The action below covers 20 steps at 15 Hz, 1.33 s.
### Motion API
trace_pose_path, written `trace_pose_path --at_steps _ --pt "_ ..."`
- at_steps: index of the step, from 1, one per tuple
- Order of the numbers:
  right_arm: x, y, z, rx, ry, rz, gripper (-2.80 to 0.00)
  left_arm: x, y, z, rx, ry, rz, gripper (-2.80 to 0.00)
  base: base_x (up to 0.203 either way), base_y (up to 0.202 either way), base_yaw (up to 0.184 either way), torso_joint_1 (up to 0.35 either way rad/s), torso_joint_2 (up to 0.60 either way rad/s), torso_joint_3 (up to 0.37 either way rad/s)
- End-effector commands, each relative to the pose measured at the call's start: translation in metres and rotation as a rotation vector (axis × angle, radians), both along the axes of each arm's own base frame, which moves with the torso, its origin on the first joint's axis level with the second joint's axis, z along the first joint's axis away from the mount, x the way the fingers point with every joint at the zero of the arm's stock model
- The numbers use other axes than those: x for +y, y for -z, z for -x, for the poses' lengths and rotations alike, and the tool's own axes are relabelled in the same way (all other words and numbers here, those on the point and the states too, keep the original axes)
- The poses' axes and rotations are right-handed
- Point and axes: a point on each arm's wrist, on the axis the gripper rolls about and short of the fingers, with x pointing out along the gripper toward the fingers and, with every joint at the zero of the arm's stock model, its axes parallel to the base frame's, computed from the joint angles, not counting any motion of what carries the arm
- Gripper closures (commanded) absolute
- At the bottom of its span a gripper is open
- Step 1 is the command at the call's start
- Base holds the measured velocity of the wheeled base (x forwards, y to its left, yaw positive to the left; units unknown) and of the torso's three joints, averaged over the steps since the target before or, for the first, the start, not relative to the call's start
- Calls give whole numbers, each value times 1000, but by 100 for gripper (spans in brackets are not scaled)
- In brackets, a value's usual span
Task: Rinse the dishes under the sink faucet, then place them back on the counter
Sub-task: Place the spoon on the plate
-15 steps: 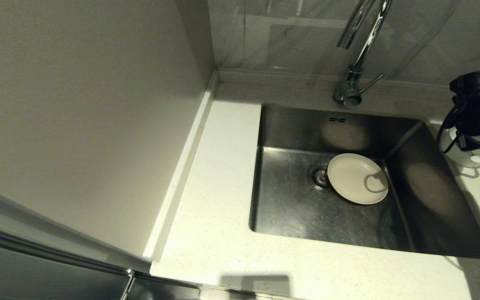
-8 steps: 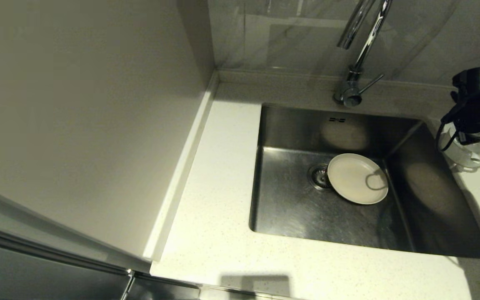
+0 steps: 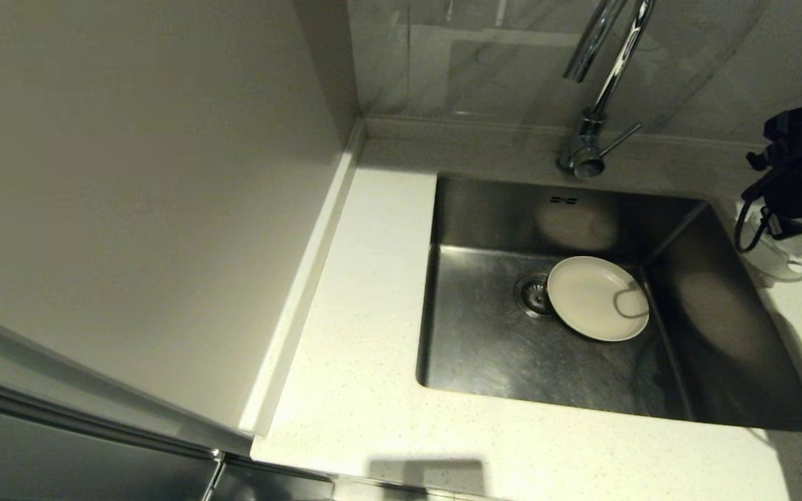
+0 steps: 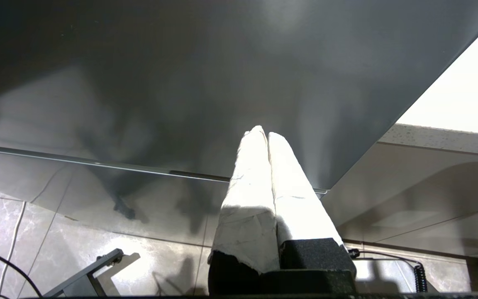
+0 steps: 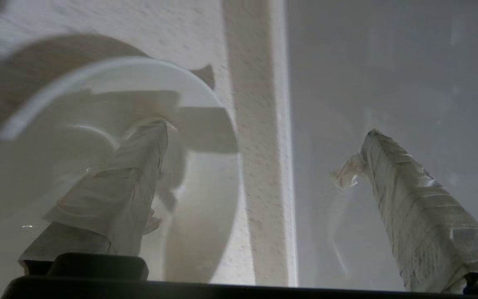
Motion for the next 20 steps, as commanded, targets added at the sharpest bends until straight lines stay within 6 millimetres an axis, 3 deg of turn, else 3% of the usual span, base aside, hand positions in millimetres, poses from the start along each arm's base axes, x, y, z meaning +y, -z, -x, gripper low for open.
trace_pose_path --at_steps 1,9,13,20 --pt "1 -6 4 -11 -8 -3 -280 0 0 0 -4 0 1 0 0 0 0 0 0 0" --pt "16 -37 53 -9 -110 -148 -280 0 0 0 -4 0 1 0 0 0 0 0 0 0" --pt "23 -38 63 25 -210 -221 -280 0 0 0 -4 0 1 0 0 0 0 0 0 0" --pt "25 -18 72 152 -162 -319 -280 0 0 0 -4 0 1 0 0 0 0 0 0 0"
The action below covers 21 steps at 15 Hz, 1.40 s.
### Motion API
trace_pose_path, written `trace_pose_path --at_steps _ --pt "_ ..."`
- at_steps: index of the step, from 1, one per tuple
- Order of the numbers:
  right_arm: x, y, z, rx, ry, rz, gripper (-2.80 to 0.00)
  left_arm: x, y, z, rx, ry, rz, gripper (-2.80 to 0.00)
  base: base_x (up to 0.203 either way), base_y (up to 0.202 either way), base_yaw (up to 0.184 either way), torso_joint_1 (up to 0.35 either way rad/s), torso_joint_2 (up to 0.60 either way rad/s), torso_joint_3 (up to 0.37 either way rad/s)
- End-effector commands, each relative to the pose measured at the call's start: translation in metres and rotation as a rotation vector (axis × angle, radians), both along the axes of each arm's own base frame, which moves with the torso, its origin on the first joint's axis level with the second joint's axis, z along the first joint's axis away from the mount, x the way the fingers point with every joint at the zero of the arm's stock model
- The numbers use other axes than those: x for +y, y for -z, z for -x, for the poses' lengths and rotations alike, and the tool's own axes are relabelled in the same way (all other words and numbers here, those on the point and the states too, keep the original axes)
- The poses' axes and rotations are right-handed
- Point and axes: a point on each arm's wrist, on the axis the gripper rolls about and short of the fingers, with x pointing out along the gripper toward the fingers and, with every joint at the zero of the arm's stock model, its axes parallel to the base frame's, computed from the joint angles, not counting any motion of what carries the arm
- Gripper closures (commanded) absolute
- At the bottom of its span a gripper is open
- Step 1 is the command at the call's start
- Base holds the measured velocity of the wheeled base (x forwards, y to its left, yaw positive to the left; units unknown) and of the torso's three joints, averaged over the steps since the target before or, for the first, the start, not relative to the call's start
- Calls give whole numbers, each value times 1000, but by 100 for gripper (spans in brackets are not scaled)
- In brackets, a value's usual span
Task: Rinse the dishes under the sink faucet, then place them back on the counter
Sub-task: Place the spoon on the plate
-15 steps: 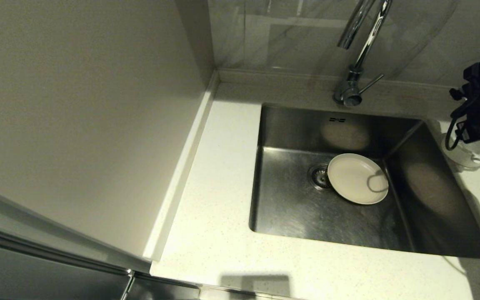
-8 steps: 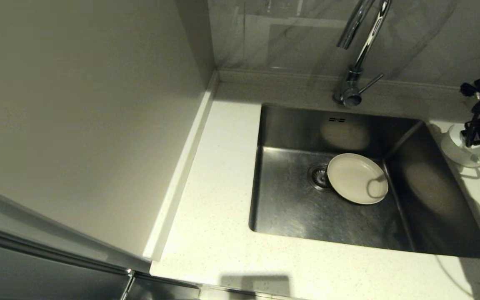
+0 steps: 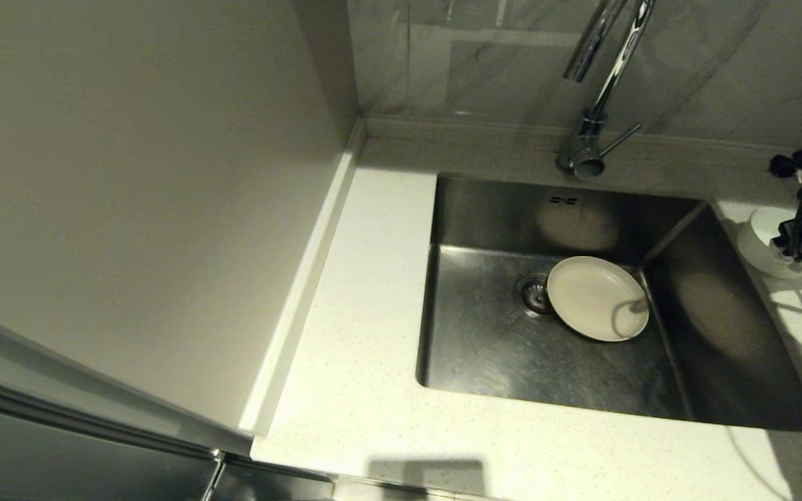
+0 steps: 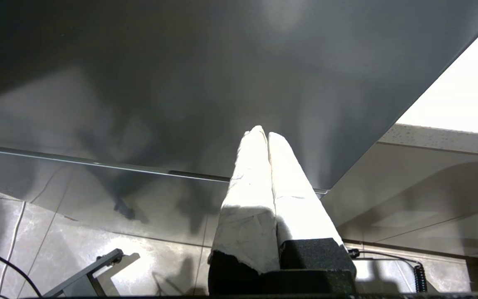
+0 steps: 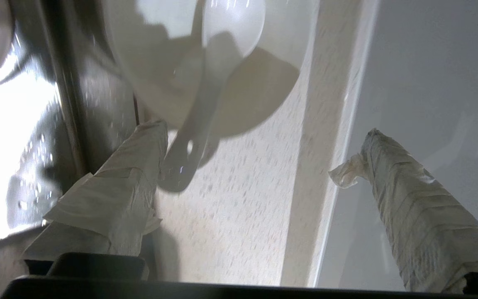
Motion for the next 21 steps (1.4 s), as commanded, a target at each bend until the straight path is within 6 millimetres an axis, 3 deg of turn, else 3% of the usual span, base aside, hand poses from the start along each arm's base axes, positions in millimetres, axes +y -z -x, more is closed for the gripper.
trace_pose_path --at_steps 1,6,13,17,21 --pt "1 5 2 32 11 -26 -280 0 0 0 -3 -1 1 0 0 0 0 0 0 0" --pt "3 12 5 59 -5 -111 -280 0 0 0 -3 -1 1 0 0 0 0 0 0 0" --pt "2 19 -7 44 -15 -147 -280 0 0 0 -3 -1 1 0 0 0 0 0 0 0" --pt "-1 14 -18 -31 49 -143 -280 0 0 0 -3 -1 1 0 0 0 0 0 0 0" --pt "0 12 -11 -36 123 -179 -280 0 0 0 -3 -1 1 0 0 0 0 0 0 0"
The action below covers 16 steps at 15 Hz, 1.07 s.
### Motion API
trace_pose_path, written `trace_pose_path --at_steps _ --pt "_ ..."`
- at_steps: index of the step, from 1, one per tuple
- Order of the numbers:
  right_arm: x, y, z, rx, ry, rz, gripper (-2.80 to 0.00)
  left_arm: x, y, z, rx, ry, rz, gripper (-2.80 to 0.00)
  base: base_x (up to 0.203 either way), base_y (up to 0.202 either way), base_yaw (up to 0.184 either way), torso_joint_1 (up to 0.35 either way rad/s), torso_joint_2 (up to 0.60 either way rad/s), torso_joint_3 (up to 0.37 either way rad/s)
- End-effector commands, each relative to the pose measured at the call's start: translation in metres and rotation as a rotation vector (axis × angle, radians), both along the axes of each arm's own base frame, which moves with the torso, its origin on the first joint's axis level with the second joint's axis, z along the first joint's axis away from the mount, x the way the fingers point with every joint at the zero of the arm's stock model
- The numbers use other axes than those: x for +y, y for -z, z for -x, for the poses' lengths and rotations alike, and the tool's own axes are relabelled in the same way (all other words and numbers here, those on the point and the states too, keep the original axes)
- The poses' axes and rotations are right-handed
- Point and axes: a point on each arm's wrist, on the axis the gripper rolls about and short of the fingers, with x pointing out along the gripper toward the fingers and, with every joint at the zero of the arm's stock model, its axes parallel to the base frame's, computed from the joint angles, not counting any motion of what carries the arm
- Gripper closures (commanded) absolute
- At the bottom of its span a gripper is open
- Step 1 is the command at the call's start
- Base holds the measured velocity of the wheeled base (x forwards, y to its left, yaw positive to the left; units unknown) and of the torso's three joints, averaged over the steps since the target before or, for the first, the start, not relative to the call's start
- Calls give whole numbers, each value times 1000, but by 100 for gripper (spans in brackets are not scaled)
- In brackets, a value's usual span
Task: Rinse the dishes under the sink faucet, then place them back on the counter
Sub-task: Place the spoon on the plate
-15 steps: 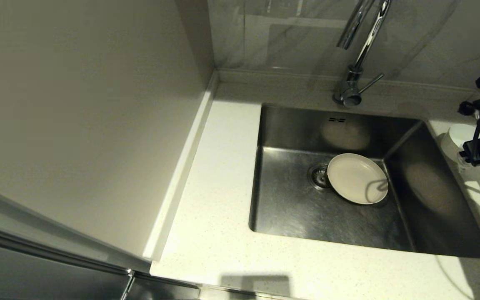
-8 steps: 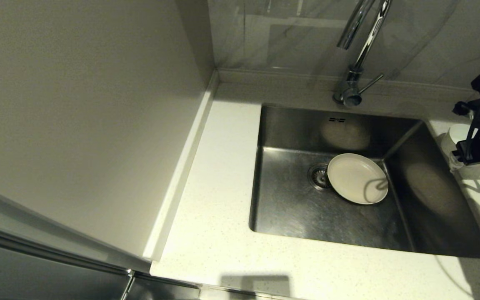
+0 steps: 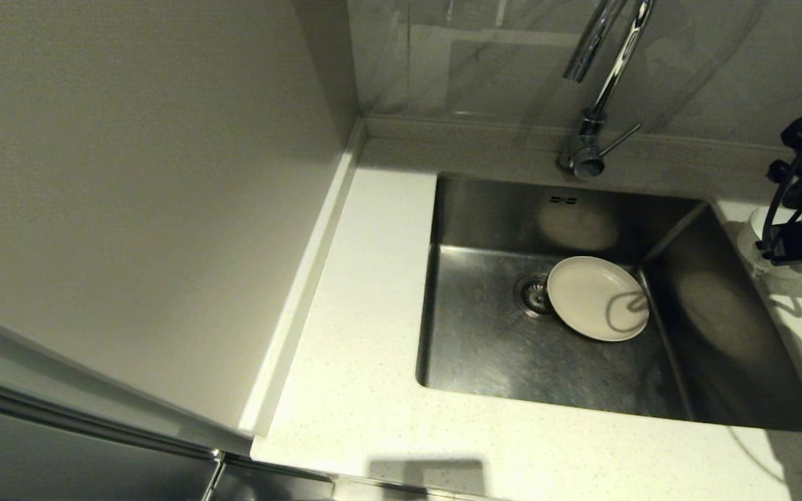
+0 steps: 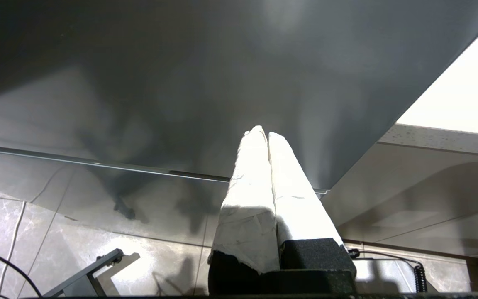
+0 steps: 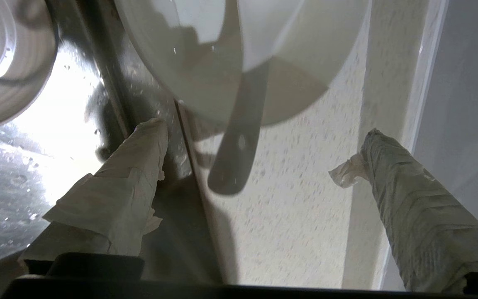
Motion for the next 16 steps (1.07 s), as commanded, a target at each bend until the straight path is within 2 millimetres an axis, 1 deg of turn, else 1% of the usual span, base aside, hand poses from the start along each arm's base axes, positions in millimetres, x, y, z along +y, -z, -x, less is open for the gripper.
trace_pose_path --at_steps 1,3,8,12,16 --pt "1 0 3 8 25 -21 -280 0 0 0 -3 0 0 0 0 0 0 0 0 0" --pt "3 0 8 -13 44 -92 -280 0 0 0 -3 0 0 0 0 0 0 0 0 0" --pt "7 0 10 -98 65 -320 -280 0 0 0 -3 0 0 0 0 0 0 0 0 0" --pt "3 6 3 -125 106 -344 -280 0 0 0 -3 0 0 0 0 0 0 0 0 0" --pt "-9 15 -5 -135 131 -333 -280 0 0 0 -3 0 0 0 0 0 0 0 0 0"
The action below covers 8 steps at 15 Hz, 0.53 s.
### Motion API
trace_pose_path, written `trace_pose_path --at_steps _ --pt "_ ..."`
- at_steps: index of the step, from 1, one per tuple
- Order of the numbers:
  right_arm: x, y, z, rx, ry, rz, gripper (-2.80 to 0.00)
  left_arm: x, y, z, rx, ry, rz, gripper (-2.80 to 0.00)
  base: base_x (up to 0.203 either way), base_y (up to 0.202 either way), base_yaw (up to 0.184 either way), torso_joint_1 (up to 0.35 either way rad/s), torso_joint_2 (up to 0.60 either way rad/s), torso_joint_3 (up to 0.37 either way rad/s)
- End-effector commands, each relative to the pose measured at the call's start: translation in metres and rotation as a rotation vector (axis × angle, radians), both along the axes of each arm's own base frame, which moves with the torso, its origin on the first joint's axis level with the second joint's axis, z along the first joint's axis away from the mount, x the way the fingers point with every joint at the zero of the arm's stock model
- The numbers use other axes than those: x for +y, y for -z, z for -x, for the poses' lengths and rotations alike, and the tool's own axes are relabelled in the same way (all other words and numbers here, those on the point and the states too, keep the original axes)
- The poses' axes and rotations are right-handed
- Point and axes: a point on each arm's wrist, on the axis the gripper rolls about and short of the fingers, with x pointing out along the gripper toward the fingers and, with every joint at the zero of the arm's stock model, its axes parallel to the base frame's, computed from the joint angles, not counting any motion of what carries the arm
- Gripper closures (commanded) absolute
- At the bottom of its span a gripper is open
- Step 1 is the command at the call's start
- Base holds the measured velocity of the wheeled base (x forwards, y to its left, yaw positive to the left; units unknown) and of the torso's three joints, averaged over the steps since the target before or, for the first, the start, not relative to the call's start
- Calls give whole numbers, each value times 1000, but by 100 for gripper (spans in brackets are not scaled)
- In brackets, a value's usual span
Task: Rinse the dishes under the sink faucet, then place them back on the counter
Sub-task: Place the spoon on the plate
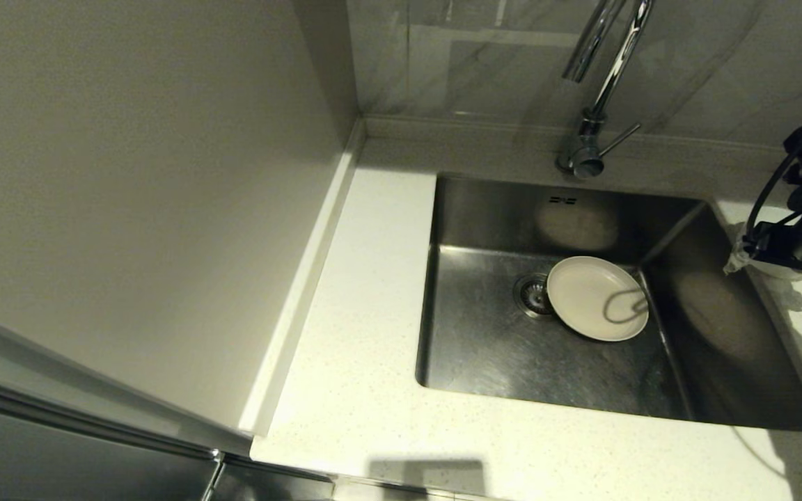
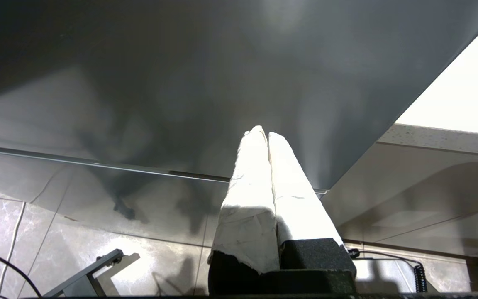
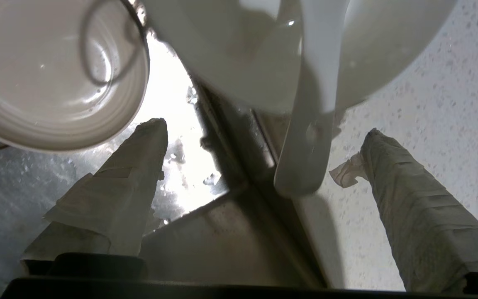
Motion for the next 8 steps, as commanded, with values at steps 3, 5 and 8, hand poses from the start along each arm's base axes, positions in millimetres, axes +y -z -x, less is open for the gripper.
trace_pose_path --at_steps 3,5,8 --pt "-9 7 -9 -12 4 18 -280 0 0 0 -3 0 1 0 0 0 0 0 0 0" --pt "-13 8 -9 -10 4 26 -280 0 0 0 -3 0 1 0 0 0 0 0 0 0" --pt "-16 7 -12 -31 1 39 -280 0 0 0 -3 0 1 0 0 0 0 0 0 0"
